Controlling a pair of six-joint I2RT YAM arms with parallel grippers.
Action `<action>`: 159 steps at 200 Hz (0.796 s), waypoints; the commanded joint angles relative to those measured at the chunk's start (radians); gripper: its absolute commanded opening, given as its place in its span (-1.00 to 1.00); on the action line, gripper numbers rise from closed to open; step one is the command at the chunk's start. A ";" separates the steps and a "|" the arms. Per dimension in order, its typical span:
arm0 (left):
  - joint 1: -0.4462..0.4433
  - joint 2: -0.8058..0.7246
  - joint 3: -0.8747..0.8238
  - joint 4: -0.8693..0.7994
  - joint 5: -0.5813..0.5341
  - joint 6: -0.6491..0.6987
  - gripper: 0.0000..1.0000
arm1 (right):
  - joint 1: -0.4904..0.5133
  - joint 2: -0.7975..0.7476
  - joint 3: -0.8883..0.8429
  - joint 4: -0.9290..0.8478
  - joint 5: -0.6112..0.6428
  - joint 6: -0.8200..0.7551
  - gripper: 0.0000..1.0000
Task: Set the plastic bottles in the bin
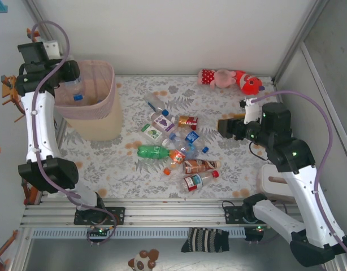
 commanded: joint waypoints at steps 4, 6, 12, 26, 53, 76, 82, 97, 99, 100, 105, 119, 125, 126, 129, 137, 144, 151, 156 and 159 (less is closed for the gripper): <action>0.001 0.029 -0.058 0.038 -0.084 0.153 0.02 | 0.002 -0.010 -0.009 0.000 0.014 -0.010 0.48; 0.001 0.031 -0.064 0.041 -0.089 0.158 0.02 | 0.002 -0.007 -0.009 0.000 0.015 -0.012 0.48; 0.001 0.035 -0.084 0.054 -0.105 0.174 0.02 | 0.003 -0.007 -0.010 0.002 0.014 -0.013 0.48; 0.000 0.041 -0.135 0.091 -0.135 0.211 0.02 | 0.002 -0.002 -0.011 0.009 0.014 -0.017 0.48; 0.001 0.068 -0.192 0.126 -0.144 0.240 0.06 | 0.002 0.018 -0.013 0.025 0.001 -0.016 0.48; 0.001 0.112 -0.201 0.129 -0.147 0.231 0.10 | 0.002 0.032 -0.020 0.041 -0.011 -0.009 0.48; 0.001 0.126 -0.201 0.128 -0.149 0.227 0.11 | 0.003 0.033 -0.023 0.045 -0.013 -0.006 0.48; 0.001 0.152 -0.201 0.124 -0.144 0.215 0.14 | 0.003 0.033 -0.030 0.048 -0.012 -0.008 0.48; 0.001 0.156 -0.201 0.124 -0.141 0.214 0.15 | 0.003 0.033 -0.029 0.048 -0.012 -0.007 0.48; 0.002 0.159 -0.201 0.123 -0.140 0.213 0.15 | 0.003 0.033 -0.030 0.049 -0.012 -0.007 0.48; 0.002 0.168 -0.200 0.122 -0.136 0.210 0.16 | 0.003 0.031 -0.032 0.048 -0.010 -0.008 0.48; 0.001 0.194 -0.199 0.112 -0.126 0.197 0.20 | 0.003 0.030 -0.032 0.048 -0.006 -0.010 0.48; 0.001 0.203 -0.196 0.108 -0.120 0.190 0.22 | 0.003 0.029 -0.033 0.045 -0.004 -0.011 0.48; 0.001 0.204 -0.196 0.107 -0.119 0.189 0.23 | 0.003 0.028 -0.032 0.045 -0.004 -0.012 0.48; 0.001 0.209 -0.197 0.106 -0.118 0.185 0.23 | 0.002 0.029 -0.033 0.044 -0.004 -0.013 0.48; 0.001 0.218 -0.200 0.103 -0.111 0.177 0.24 | 0.003 0.028 -0.032 0.043 -0.003 -0.014 0.48; 0.001 0.224 -0.202 0.100 -0.109 0.168 0.27 | 0.003 0.028 -0.033 0.041 -0.002 -0.015 0.48; 0.001 0.227 -0.205 0.099 -0.104 0.160 0.31 | 0.002 0.028 -0.032 0.039 -0.001 -0.014 0.48; 0.002 0.229 -0.207 0.100 -0.103 0.155 0.34 | 0.002 0.028 -0.033 0.038 0.000 -0.014 0.48; 0.001 0.228 -0.208 0.100 -0.101 0.150 0.36 | 0.003 0.027 -0.032 0.037 0.000 -0.014 0.48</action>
